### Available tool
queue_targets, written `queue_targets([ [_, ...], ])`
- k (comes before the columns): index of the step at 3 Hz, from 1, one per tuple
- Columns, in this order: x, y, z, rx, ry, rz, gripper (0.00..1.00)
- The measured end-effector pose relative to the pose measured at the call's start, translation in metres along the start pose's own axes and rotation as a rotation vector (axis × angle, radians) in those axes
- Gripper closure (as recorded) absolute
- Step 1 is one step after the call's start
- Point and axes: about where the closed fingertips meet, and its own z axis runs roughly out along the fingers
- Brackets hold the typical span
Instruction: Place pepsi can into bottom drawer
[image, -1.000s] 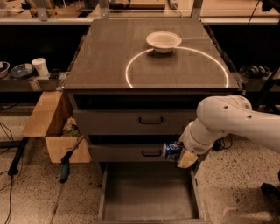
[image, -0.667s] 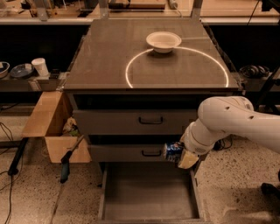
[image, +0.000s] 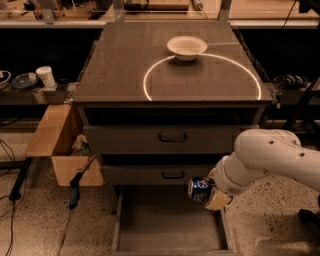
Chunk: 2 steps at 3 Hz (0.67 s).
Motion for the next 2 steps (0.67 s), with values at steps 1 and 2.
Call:
queue_targets([
  [1, 0.008, 0.025, 0.015, -0.032, -0.017, 0.032, 1.0],
  [2, 0.01, 0.035, 0.028, -0.052, -0.03, 0.048, 1.0],
])
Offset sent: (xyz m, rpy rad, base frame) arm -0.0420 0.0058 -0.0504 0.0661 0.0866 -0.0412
